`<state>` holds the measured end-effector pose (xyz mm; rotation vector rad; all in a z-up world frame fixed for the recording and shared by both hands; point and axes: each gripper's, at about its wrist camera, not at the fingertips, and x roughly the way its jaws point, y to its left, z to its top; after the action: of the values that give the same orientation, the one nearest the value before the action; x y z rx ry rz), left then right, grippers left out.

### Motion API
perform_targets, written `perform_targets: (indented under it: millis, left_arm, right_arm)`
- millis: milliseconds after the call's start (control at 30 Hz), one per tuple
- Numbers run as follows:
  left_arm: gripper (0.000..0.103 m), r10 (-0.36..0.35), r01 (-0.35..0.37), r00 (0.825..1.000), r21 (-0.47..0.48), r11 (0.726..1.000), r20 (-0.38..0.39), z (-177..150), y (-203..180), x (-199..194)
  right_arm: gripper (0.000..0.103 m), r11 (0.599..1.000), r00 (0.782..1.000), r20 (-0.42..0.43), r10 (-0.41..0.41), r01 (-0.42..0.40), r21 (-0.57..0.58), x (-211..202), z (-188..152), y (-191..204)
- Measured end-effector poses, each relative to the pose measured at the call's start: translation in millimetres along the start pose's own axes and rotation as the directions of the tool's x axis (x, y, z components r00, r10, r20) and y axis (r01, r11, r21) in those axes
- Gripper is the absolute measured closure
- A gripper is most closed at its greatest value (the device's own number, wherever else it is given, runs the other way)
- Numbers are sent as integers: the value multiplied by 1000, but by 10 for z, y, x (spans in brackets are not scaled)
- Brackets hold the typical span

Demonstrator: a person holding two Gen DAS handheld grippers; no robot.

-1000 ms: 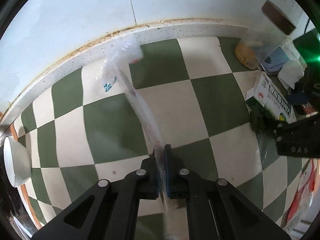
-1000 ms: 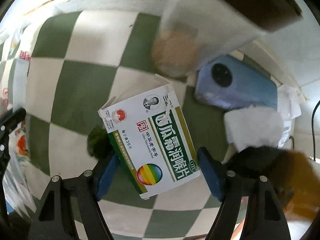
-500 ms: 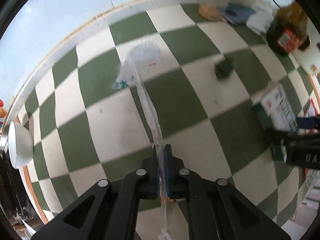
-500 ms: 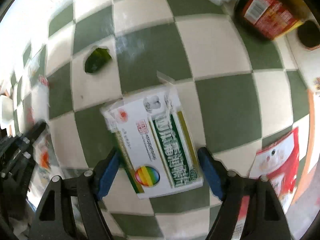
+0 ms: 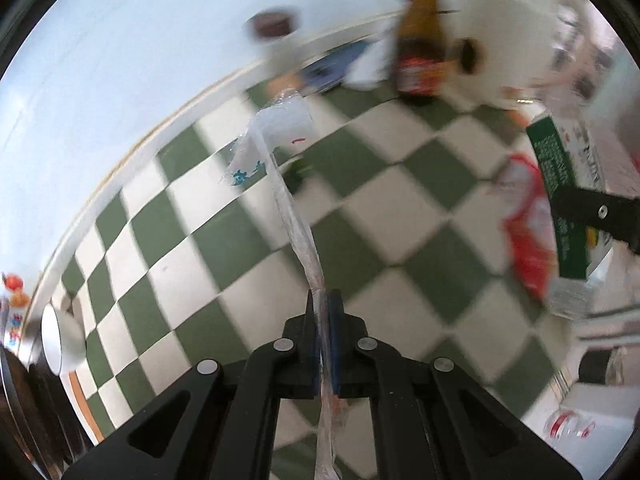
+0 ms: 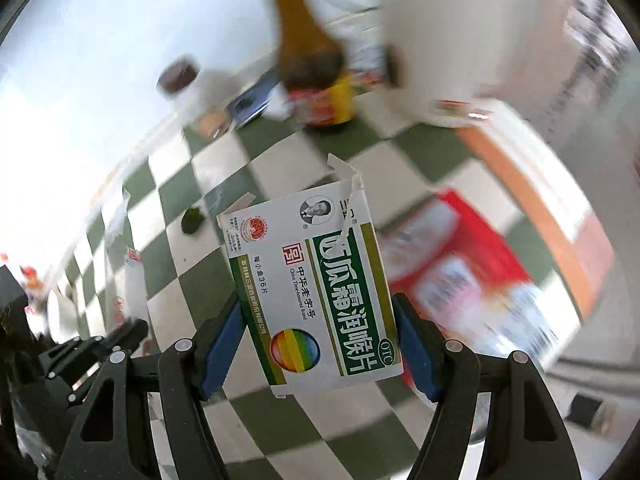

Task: Collect trash
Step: 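Carry the plastic bag and medicine box over the trash bin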

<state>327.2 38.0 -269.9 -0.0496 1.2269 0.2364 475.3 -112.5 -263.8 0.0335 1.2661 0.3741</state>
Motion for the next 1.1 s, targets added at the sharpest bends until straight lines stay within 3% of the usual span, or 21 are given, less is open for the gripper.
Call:
perform_targets:
  millis: [67, 200, 367, 467, 600, 800, 900, 967, 1067, 1100]
  left_arm:
    - [102, -27, 24, 999, 73, 997, 34, 92, -343, -184]
    - [102, -95, 74, 992, 227, 971, 81, 93, -1061, -549]
    - [102, -212, 172, 976, 431, 886, 46, -151, -2178, -839]
    - [102, -261, 231, 965, 540, 809, -22, -440, -2883, -875]
    - [102, -286, 300, 949, 660, 689, -132, -948, -3851, -717]
    - [102, -251, 386, 923, 723, 574, -293, -1806, -5087, 43]
    - [102, -225, 434, 900, 704, 562, -374, -2174, -5477, 573]
    - [102, -198, 474, 872, 674, 566, -448, -2435, -5719, 1064]
    - [102, -148, 526, 816, 612, 590, -559, -2764, -5953, 1884]
    - [102, -129, 547, 784, 577, 606, -607, -2884, -6018, 2247]
  right_arm:
    - [29, 998, 1000, 29, 2, -3, 60, -168, -225, -192]
    - [29, 973, 997, 77, -7, -11, 231, -653, -881, -991]
    - [30, 897, 992, 96, -76, 26, 441, -965, -1796, -1988]
    - [30, 814, 991, 75, -114, 50, 578, -1057, -2425, -2628]
    - [30, 673, 986, 45, -159, 75, 735, -1007, -3355, -3419]
    - [30, 492, 988, -28, -151, 100, 865, -408, -4592, -4263]
    - [30, 425, 991, -54, -126, 103, 899, 88, -5145, -4616]
    - [30, 383, 993, -52, -102, 88, 920, 469, -5461, -4813]
    - [30, 317, 998, -22, -52, 38, 948, 1069, -5820, -5077]
    - [30, 287, 999, -6, -31, 15, 958, 1329, -5999, -5200]
